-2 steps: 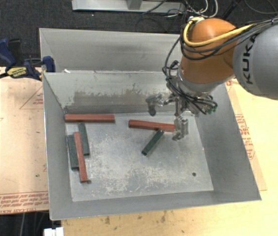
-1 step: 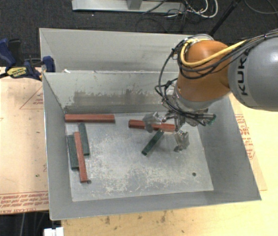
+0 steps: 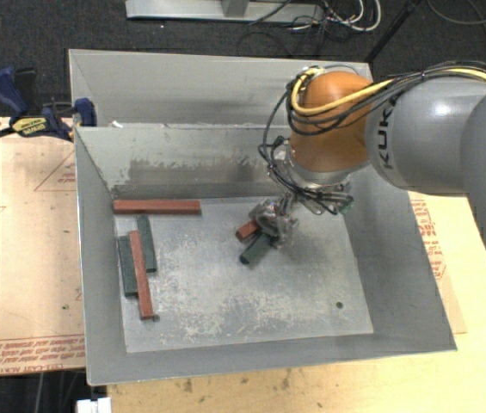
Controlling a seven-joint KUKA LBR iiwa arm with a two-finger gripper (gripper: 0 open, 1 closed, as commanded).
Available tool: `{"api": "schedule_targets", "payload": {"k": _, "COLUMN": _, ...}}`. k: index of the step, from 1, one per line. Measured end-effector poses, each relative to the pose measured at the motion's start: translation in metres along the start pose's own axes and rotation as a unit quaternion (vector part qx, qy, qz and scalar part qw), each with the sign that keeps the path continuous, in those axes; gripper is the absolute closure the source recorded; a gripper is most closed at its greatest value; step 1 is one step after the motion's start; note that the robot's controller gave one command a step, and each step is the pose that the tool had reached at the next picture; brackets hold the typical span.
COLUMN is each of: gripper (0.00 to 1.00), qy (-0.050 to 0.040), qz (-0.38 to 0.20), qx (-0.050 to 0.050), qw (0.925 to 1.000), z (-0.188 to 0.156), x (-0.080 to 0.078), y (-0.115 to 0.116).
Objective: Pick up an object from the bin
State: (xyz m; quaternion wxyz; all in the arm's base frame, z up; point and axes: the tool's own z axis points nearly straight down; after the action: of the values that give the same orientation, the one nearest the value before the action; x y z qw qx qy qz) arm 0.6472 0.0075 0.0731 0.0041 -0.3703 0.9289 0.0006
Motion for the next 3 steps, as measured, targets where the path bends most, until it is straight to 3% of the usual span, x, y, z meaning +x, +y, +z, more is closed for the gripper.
{"api": "schedule_targets", "payload": {"k": 1, "gripper": 0.0, "qy": 0.0014, "qz": 0.001, "qx": 0.0, "qw": 1.0, "z": 0.002, "x": 0.0015, "y": 0.0}}
{"api": "schedule_targets", "payload": {"k": 2, "gripper": 1.0, "qy": 0.0018, "qz": 0.001, "qx": 0.0, "qw": 1.0, "z": 0.0009, "x": 0.0017, "y": -0.0008}}
{"api": "schedule_targets", "payload": {"k": 3, "gripper": 1.0, "qy": 0.0018, "qz": 0.001, "qx": 0.0, "qw": 1.0, "z": 0.0009, "x": 0.0017, "y": -0.0008}}
